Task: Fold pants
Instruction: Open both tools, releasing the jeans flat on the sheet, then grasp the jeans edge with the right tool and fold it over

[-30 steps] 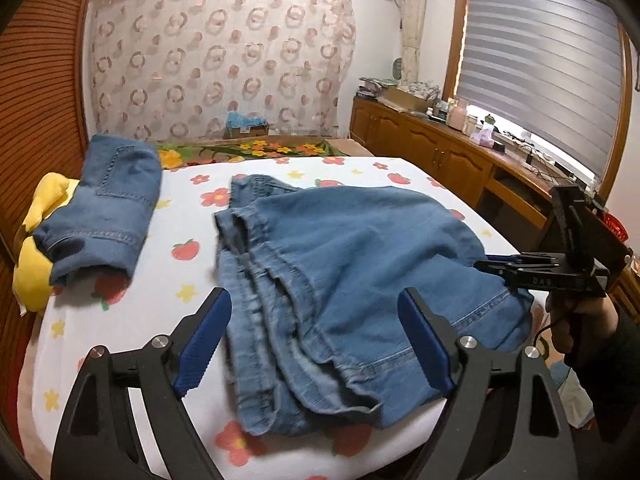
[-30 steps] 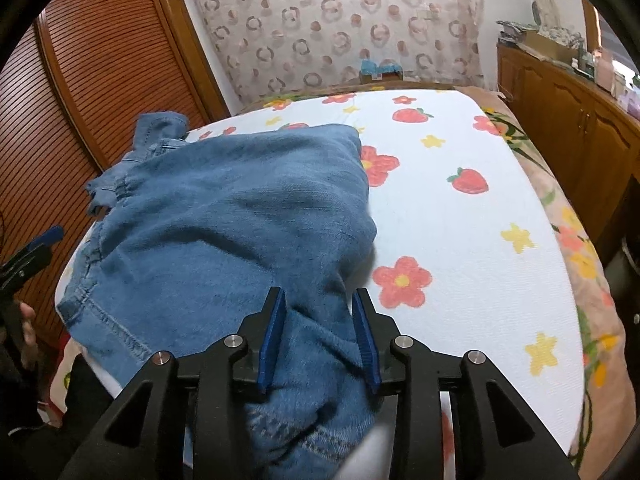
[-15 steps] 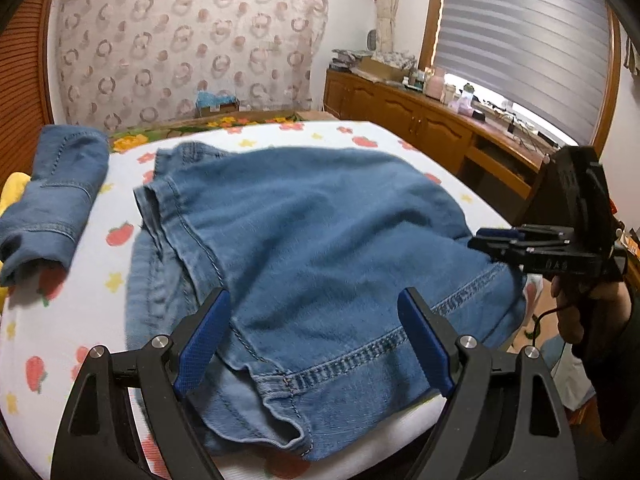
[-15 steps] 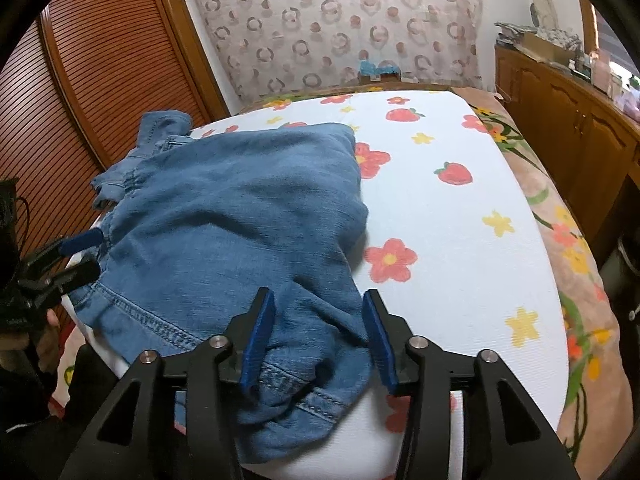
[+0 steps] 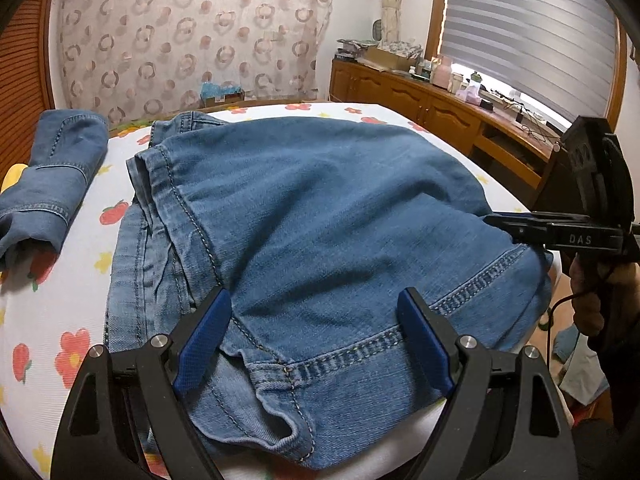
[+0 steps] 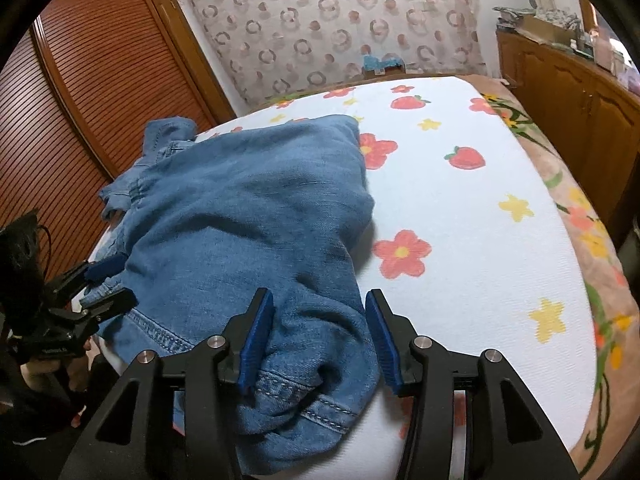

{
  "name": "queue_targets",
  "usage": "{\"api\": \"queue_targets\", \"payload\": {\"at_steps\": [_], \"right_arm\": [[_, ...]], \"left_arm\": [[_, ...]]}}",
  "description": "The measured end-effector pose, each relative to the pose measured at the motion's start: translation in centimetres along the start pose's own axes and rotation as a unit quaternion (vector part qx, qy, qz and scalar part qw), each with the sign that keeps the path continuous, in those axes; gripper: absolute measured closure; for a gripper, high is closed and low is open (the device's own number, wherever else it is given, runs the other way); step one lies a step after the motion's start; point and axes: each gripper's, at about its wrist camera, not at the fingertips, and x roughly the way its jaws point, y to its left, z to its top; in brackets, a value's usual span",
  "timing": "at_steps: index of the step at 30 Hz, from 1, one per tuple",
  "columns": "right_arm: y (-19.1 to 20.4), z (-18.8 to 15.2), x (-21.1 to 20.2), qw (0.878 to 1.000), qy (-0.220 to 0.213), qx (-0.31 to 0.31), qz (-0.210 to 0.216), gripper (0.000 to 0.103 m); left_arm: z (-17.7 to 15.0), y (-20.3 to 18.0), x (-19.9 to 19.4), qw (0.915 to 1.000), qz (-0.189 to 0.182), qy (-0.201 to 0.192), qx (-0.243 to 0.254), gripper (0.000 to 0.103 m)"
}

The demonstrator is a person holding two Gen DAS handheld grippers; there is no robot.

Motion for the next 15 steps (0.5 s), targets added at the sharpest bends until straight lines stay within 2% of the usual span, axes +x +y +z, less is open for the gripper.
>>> {"api": "queue_targets", "payload": {"at_steps": [2,3,6,9,15], "right_arm": [[0.3,-0.1,0.3,1.0,0.004,0.001,0.009,0.069],[0.3,0.0,0.6,1.0,0.011,0.005,0.027,0.073],[0.7,0.1,0.5,1.0,0.008,-0.002,0.025,0.088],[1.0,0.8,-0.5,1.0,-0.02,0.009,0.017,0.091],[3.5,2.3,-2.8,0.998,-0.06,-0.016,0.014,0.093]], "left_arm": [[0.0,-0.1,-0.1,1.0,0.0,0.0,0.0,0.017],[-0.1,-0.1,-0.1,1.0,0.001,0.0,0.0,0.017],[-0.1,-0.1,-0.2,1.0,-0.001,-0.002,0.0,0.017],[-0.4,-0.2,-0.2,1.0,0.005,-0.005,0.006,0.017],[-0.7,-0.8,-0.6,0.9999,0.006,-0.006,0.01,0.017]]}}
